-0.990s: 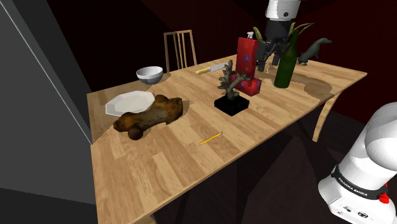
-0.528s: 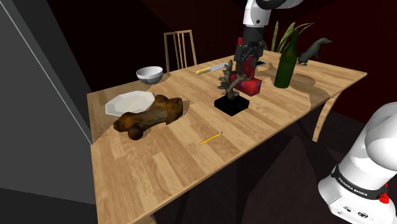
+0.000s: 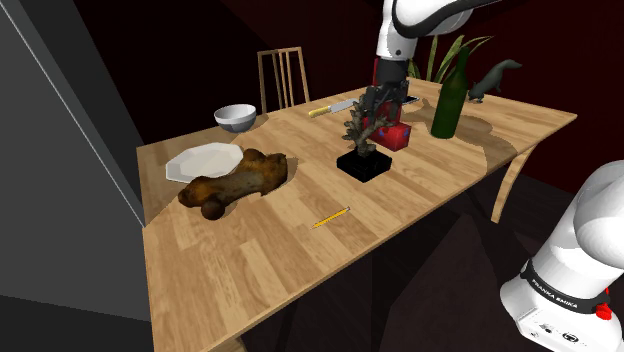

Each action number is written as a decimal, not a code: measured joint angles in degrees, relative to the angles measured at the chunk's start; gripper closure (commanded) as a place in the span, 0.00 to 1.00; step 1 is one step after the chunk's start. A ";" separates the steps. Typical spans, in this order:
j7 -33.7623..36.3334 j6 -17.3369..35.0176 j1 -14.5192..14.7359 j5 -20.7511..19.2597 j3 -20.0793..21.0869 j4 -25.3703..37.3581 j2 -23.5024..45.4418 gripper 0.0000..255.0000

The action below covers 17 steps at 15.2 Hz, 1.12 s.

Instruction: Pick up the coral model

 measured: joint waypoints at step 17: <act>0.36 -3.18 0.05 -0.05 0.08 2.99 -0.11 1.00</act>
